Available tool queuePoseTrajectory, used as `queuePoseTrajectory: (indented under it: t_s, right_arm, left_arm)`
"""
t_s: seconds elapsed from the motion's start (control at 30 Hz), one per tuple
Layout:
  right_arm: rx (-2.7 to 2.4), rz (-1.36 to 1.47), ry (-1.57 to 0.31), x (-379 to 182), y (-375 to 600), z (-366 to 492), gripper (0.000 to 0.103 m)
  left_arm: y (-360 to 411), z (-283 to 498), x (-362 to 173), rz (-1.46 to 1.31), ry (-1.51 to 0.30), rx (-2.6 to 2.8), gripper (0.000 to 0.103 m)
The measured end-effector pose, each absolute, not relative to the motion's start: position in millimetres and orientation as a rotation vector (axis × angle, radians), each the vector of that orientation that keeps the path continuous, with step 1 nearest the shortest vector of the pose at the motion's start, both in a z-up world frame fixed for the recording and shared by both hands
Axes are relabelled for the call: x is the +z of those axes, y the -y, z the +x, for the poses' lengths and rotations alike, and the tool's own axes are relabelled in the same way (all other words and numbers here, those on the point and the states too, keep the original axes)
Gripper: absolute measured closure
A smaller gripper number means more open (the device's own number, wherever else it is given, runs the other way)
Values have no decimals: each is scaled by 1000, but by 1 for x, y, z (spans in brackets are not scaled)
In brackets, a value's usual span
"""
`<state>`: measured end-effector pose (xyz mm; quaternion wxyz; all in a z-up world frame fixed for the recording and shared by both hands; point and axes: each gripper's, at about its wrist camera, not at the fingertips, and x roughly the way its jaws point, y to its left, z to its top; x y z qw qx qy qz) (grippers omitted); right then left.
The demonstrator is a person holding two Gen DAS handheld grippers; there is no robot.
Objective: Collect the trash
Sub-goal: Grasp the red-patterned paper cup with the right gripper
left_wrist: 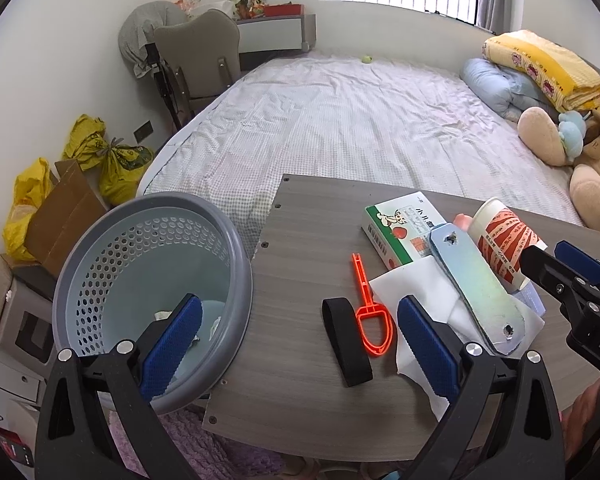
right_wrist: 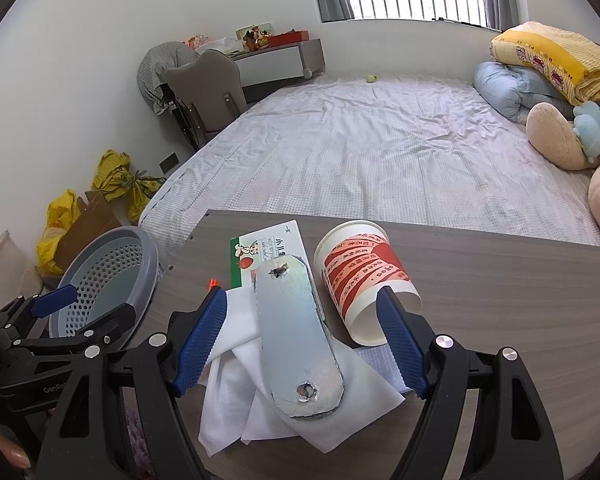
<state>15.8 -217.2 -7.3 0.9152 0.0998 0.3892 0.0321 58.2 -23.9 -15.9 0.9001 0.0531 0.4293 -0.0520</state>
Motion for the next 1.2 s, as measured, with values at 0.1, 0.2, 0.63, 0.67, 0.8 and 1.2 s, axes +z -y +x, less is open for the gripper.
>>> queuePoseTrajectory:
  t_s: [0.1, 0.2, 0.63, 0.67, 0.8, 1.2]
  right_arm:
    - [59, 203, -814, -11, 219, 19, 29]
    - [37, 196, -818, -14, 225, 23, 29]
    - [-18, 124, -887, -35, 246, 53, 29]
    - [-16, 116, -888, -35, 246, 55, 29]
    - [-9, 89, -901, -37, 246, 65, 29]
    - [17, 86, -986, -60, 247, 85, 30]
  left_arm:
    - [23, 59, -18, 106, -889, -106, 7]
    - [21, 60, -19, 100, -890, -103, 7]
    - [17, 62, -24, 79, -905, -94, 7]
    - [16, 62, -24, 78, -906, -91, 7]
    - [15, 62, -25, 70, -909, -91, 7]
    - [12, 58, -32, 81, -927, -84, 7]
